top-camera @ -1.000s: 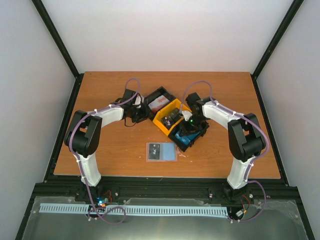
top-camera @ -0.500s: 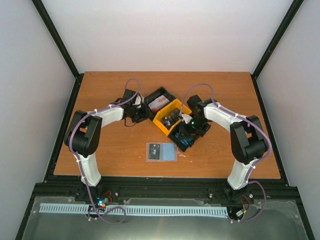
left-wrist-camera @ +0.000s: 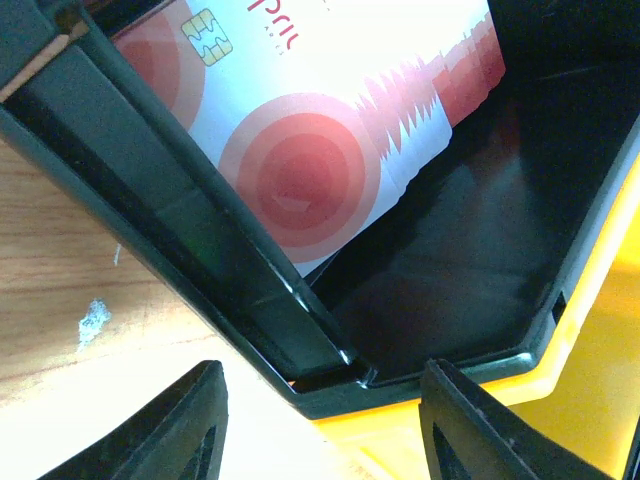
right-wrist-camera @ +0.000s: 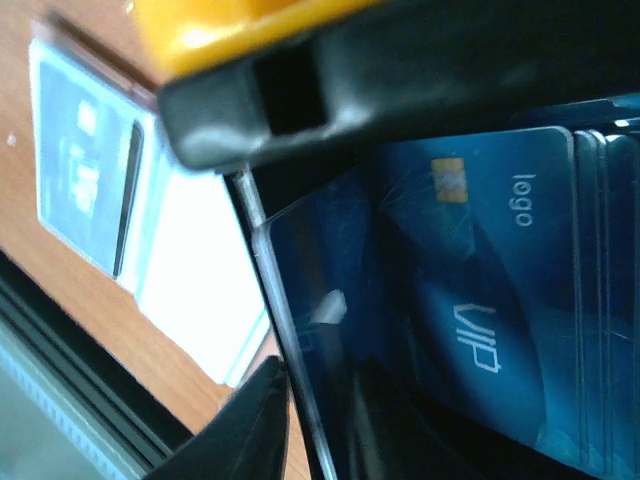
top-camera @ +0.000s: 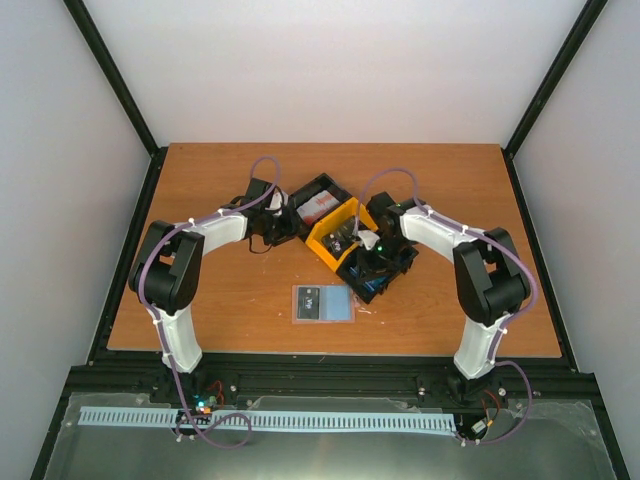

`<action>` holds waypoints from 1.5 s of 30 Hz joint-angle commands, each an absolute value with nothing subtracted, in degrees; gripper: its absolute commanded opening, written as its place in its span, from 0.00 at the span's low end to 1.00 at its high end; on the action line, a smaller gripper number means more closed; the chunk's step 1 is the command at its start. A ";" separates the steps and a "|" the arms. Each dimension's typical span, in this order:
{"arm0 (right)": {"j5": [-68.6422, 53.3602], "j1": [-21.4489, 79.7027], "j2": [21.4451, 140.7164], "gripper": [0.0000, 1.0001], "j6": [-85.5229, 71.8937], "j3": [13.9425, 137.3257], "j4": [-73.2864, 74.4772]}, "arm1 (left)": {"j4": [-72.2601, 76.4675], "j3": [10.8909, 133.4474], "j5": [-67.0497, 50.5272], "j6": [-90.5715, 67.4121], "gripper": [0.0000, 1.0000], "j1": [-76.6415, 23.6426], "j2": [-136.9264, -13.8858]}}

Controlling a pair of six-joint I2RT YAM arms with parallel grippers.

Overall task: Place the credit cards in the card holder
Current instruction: Pick up the credit card from the storage box.

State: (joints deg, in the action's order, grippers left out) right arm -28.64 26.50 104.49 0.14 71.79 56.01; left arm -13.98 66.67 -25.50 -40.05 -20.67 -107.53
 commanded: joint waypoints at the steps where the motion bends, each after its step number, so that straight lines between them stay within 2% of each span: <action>1: -24.11 27.38 106.33 0.15 0.36 74.42 54.67 | -13.96 66.45 -25.73 -39.77 0.55 -21.01 -108.20; 4: -21.73 27.42 105.60 0.03 0.09 76.37 55.07 | -14.02 66.28 -25.59 -39.50 0.55 -21.01 -107.75; 5: -20.86 27.41 105.09 0.03 0.01 76.86 55.22 | -14.10 66.23 -25.50 -39.47 0.55 -21.01 -107.56; 9: -17.48 27.38 102.56 0.03 -0.67 78.34 56.77 | -14.16 66.09 -25.25 -39.20 0.56 -21.01 -106.31; 17: -16.95 27.39 94.68 0.03 -3.06 79.89 60.31 | -13.47 64.64 -25.77 -39.17 0.65 -21.01 -102.24; 23: -16.15 27.38 90.26 0.03 -12.07 79.62 59.49 | -11.73 60.52 -26.92 -40.47 0.72 -21.13 -96.34; 29: -22.10 27.42 85.09 0.03 -25.74 74.77 49.20 | -4.62 52.48 -31.91 -42.21 0.81 -21.97 -86.57; 32: -27.30 27.49 82.73 0.03 -32.70 71.62 41.69 | 1.07 48.05 -38.64 -43.69 0.95 -22.76 -81.66; 34: -28.40 27.74 81.11 0.03 -36.74 70.39 37.83 | 5.19 45.58 -42.90 -45.86 0.99 -23.45 -78.85; 45: -42.09 30.90 77.69 0.03 -47.09 66.62 23.41 | 17.42 42.83 -54.21 -61.27 0.99 -25.40 -75.69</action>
State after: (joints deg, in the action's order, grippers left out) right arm -35.64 29.76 79.53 -41.91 68.38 30.33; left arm 8.67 43.81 -48.10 -53.04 -25.15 -77.28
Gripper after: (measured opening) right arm 0.031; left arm 0.995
